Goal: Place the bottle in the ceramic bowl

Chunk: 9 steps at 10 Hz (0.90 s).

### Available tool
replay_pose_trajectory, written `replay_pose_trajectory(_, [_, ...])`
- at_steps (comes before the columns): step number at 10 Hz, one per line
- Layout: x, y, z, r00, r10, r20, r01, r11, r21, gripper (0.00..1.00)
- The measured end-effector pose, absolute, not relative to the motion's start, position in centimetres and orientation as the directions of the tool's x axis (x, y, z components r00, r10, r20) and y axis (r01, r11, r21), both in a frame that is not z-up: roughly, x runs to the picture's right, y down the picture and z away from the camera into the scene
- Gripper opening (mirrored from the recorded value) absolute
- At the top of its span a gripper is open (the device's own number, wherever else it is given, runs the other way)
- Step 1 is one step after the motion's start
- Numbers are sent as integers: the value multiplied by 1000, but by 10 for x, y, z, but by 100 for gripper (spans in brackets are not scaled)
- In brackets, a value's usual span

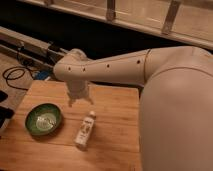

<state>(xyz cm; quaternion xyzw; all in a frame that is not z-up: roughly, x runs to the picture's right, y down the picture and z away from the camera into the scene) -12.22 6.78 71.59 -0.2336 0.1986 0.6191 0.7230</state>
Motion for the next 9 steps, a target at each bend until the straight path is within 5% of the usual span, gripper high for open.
replay_pose_trajectory(9, [-68,103,740,20,764,-645,-1000,29,3,65])
